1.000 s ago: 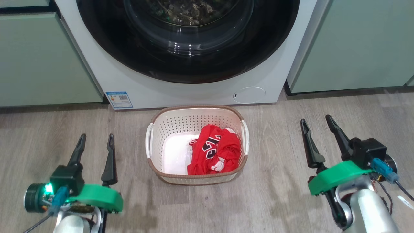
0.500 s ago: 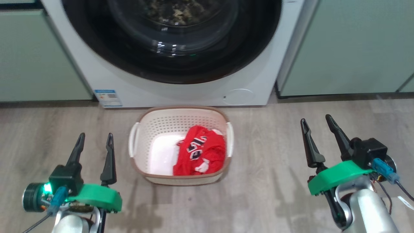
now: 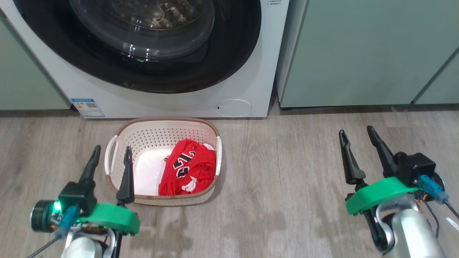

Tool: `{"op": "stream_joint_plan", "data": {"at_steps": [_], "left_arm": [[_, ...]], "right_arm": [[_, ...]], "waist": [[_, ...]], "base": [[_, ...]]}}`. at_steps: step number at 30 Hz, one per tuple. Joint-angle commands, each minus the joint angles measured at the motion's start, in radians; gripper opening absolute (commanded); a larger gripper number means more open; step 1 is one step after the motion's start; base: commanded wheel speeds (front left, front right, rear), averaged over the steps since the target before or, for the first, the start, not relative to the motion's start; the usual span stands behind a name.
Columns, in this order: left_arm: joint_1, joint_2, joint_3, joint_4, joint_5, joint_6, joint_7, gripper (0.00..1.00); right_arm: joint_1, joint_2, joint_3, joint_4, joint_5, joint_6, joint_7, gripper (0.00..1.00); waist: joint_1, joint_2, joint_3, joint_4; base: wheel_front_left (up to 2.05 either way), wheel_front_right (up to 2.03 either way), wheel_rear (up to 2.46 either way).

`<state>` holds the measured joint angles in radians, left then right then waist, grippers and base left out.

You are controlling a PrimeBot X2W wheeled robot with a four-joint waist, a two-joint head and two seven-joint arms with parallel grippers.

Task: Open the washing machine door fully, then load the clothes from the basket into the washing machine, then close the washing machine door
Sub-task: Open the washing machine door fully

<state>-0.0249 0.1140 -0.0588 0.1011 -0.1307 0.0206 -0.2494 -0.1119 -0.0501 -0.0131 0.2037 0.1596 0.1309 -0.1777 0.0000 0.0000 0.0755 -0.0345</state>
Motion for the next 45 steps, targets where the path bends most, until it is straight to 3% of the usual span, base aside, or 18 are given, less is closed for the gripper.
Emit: {"op": "stream_joint_plan", "data": {"at_steps": [1, 24, 25, 26, 38, 41, 45], "left_arm": [[-0.039, 0.015, 0.041, -0.035, 0.008, -0.001, -0.012, 1.00], [-0.046, 0.010, 0.045, -0.030, 0.026, 0.004, -0.012, 1.00], [-0.046, 0.010, 0.045, -0.031, 0.025, 0.004, -0.012, 1.00], [-0.046, 0.009, 0.046, -0.032, 0.025, 0.004, -0.012, 1.00], [-0.050, 0.005, 0.053, -0.039, 0.026, 0.000, -0.012, 1.00], [-0.054, 0.004, 0.055, -0.043, 0.025, -0.002, -0.012, 1.00], [-0.061, -0.003, 0.056, -0.056, 0.021, -0.003, -0.012, 1.00]], "right_arm": [[-0.037, 0.000, 0.026, -0.032, 0.008, 0.000, -0.011, 1.00], [-0.039, 0.000, 0.025, -0.034, 0.012, 0.000, -0.020, 1.00], [-0.039, 0.000, 0.025, -0.034, 0.013, 0.000, -0.020, 0.37], [-0.040, 0.000, 0.024, -0.033, 0.014, 0.000, -0.020, 0.00], [-0.049, 0.000, 0.030, -0.029, 0.070, 0.000, -0.019, 0.00], [-0.053, 0.000, 0.032, -0.035, 0.224, 0.000, -0.017, 0.00], [-0.074, 0.000, 0.038, -0.038, 0.535, 0.000, 0.011, 0.00]], "waist": [[0.0000, 0.0000, 0.001, 0.000], [0.0000, 0.0000, 0.013, -0.002], [0.0000, 0.0000, 0.014, -0.002], [0.0000, 0.0000, 0.014, -0.001], [0.0000, 0.0000, 0.022, -0.002], [0.0000, 0.0000, 0.028, -0.002], [0.0000, 0.0000, 0.043, 0.000]], "base": [[0.61, 0.61, -1.23], [0.07, 0.07, -0.14], [0.00, 0.00, 0.00], [0.00, 0.00, 0.00], [0.00, 0.00, 0.00], [0.00, 0.00, 0.00], [0.00, 0.00, 0.00]]}}
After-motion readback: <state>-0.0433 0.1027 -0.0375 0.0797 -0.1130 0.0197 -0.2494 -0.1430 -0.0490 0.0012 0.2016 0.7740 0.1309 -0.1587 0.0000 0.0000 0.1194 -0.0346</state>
